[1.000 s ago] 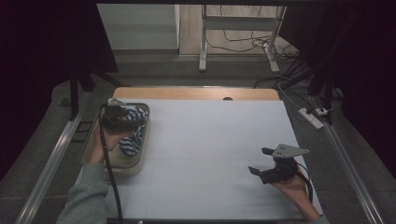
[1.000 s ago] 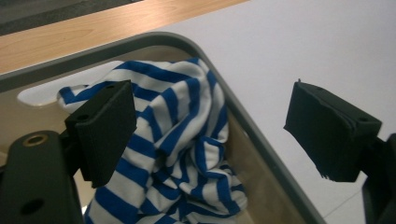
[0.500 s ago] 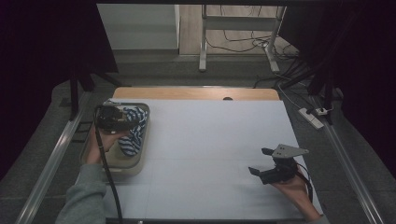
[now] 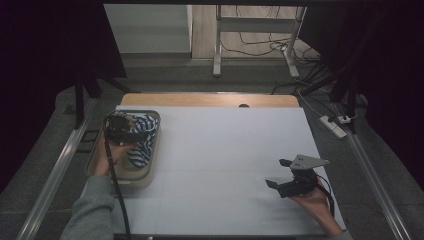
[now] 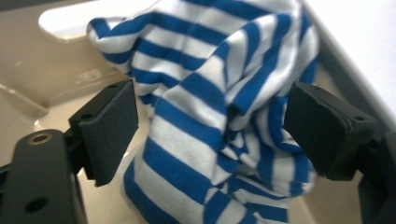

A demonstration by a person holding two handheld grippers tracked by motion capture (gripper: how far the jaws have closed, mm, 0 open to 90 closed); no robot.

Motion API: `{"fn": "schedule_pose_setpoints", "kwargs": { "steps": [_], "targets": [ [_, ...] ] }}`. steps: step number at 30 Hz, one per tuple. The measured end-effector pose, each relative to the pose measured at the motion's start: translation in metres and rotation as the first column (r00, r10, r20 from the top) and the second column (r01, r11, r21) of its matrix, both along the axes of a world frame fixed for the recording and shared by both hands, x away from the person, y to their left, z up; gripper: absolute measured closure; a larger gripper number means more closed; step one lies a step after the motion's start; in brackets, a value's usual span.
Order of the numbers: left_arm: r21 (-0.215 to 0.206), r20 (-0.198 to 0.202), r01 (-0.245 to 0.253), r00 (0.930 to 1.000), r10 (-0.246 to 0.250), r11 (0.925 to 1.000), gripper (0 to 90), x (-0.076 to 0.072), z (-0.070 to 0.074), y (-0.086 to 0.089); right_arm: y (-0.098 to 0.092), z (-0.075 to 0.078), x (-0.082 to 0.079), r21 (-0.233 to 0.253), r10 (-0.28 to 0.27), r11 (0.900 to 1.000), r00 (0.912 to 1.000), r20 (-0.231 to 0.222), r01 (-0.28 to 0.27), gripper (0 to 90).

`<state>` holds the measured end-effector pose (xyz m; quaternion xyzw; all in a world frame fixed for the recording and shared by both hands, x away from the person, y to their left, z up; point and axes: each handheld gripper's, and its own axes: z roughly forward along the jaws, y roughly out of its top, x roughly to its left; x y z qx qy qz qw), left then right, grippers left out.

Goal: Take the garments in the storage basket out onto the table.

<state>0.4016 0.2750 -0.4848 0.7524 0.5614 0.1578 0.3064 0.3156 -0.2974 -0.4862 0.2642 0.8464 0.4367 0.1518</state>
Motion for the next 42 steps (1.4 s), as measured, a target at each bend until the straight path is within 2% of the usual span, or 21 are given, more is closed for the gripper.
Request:
{"fn": "schedule_pose_setpoints", "kwargs": {
  "steps": [6, 8, 9, 10, 13, 20, 26, 31, 34, 35, 36, 42],
  "targets": [
    [-0.002, -0.031, 0.000, 0.9995, 0.000, 1.0000, 21.8, 0.002, -0.005, 0.000, 0.000, 0.000, 0.000, -0.008, 0.005, 1.000, 1.0000, 0.000, -0.005, 7.0],
    [0.012, -0.047, -0.004, 0.9989, 0.004, 0.9999, 24.6, 0.003, -0.007, -0.001, 0.000, 0.000, 0.000, -0.009, 0.004, 1.000, 1.0000, -0.001, -0.004, 7.1],
    [0.021, -0.054, -0.002, 0.9985, 0.003, 0.9998, 30.3, 0.003, -0.008, -0.001, 0.000, 0.000, 0.000, -0.010, 0.004, 1.000, 1.0000, -0.002, -0.004, 7.0],
    [0.026, -0.063, 0.002, 0.9980, 0.000, 0.9997, 30.3, 0.004, -0.009, -0.001, 0.000, 0.000, 0.000, -0.010, 0.004, 1.000, 1.0000, -0.002, -0.004, 7.0],
    [0.044, -0.084, 0.007, 0.9965, -0.003, 0.9990, 40.7, 0.004, -0.011, -0.001, 0.001, -0.001, 0.000, -0.014, 0.004, 1.000, 1.0000, -0.002, -0.004, 7.1],
    [0.031, -0.097, 0.021, 0.9952, -0.018, 0.9993, 63.7, 0.004, -0.012, 0.001, 0.001, -0.001, 0.000, -0.017, 0.003, 1.000, 1.0000, -0.007, -0.003, 7.1],
    [0.018, -0.086, 0.033, 0.9958, -0.031, 0.9993, 74.5, 0.002, -0.010, 0.002, 0.001, -0.001, 0.000, -0.019, 0.001, 1.000, 1.0000, -0.008, -0.001, 7.2],
    [0.014, -0.071, 0.032, 0.9970, -0.031, 0.9994, 75.7, 0.001, -0.007, 0.003, 0.000, -0.001, 0.001, -0.023, -0.003, 1.000, 1.0000, -0.008, 0.003, 7.3],
    [0.014, -0.049, 0.031, 0.9983, -0.030, 0.9994, 76.2, -0.002, -0.003, 0.003, 0.000, -0.001, 0.001, -0.019, -0.002, 1.000, 1.0000, -0.008, 0.002, 7.3],
    [0.006, -0.030, 0.028, 0.9992, -0.028, 0.9996, 76.4, -0.004, 0.001, 0.004, 0.000, -0.001, 0.001, -0.018, -0.003, 1.000, 1.0000, -0.007, 0.003, 7.3],
    [0.006, -0.030, 0.028, 0.9992, -0.028, 0.9996, 76.4, -0.004, 0.001, 0.004, 0.000, -0.001, 0.001, -0.018, -0.003, 1.000, 1.0000, -0.007, 0.003, 7.3],
    [-0.047, 0.032, 0.040, 0.9987, -0.039, 0.9981, 76.5, -0.012, 0.016, 0.009, 0.000, -0.001, 0.001, -0.022, -0.004, 1.000, 1.0000, -0.006, 0.004, 7.3]
  ]
}}
